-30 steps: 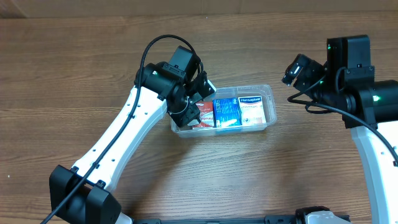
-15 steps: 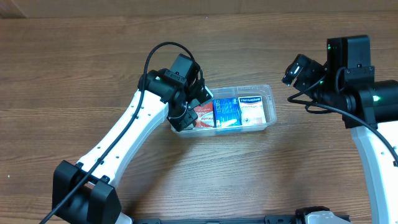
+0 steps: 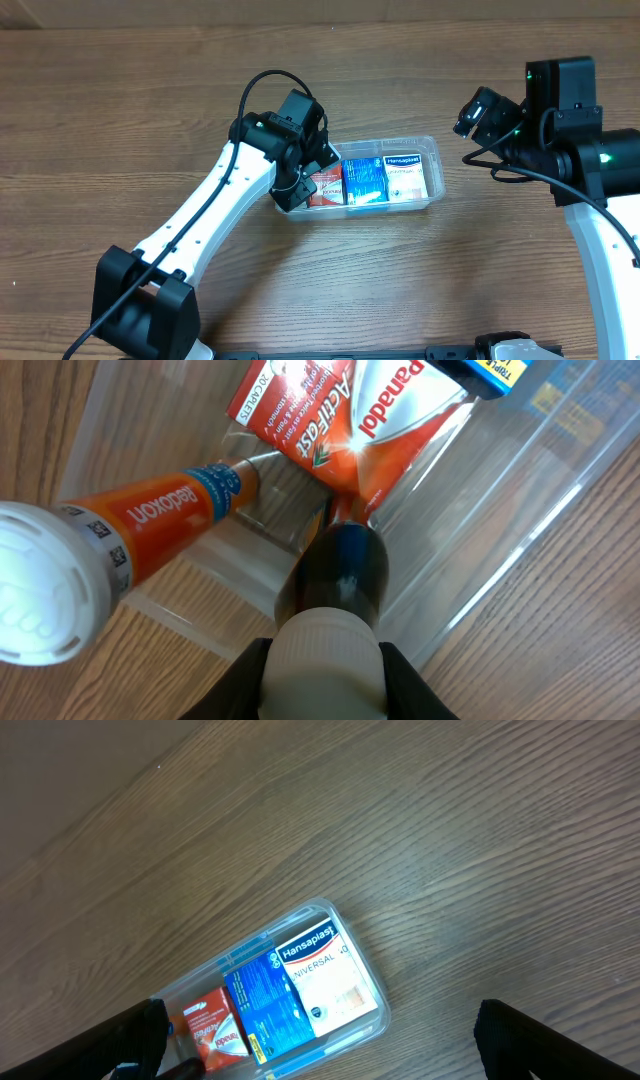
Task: Pack container
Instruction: 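Lower the bottle beside the orange tube and open the left gripper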
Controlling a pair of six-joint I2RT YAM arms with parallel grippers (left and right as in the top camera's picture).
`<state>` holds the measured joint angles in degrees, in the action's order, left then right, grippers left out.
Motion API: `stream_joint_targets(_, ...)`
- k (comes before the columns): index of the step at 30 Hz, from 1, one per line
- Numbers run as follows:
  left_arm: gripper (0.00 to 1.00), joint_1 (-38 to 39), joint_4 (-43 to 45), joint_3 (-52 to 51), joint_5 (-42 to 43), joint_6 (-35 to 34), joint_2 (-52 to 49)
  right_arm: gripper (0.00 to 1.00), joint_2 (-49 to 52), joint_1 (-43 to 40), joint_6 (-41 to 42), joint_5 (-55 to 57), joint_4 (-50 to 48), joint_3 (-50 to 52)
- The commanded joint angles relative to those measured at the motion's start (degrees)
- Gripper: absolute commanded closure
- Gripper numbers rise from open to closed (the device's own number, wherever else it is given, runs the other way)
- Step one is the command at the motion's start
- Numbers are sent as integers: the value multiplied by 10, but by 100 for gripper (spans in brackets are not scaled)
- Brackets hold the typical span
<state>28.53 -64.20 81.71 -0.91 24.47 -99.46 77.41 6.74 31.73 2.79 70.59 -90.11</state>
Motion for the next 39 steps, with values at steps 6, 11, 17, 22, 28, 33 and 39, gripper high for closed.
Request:
stream_joint_targets(6, 93, 7, 10, 0, -1, 12, -32, 0, -4, -2, 0, -1, -2, -9)
stream_joint_targets(11, 95, 7, 10, 2, -2, 10, -31, 0, -4, -2, 0, -1, -2, -9)
stream_joint_targets(17, 84, 7, 11, 2, -1, 10, -31, 0, -4, -2, 0, -1, -2, -9)
stream_joint_targets(22, 61, 7, 11, 2, -1, 6, -31, 0, -4, -2, 0, -1, -2, -9)
stream_joint_targets(28, 42, 7, 11, 2, 1, -14, -31, 0, -4, -2, 0, -1, -2, -9)
stream_joint_targets(33, 44, 7, -14, 33, 1, -46, -27, 0, -4, -2, 0, -1, -2, -9)
stream_joint_targets(39, 45, 7, -139, 181, 0, -123, -27, 0, -4, -2, 0, -1, -2, -9)
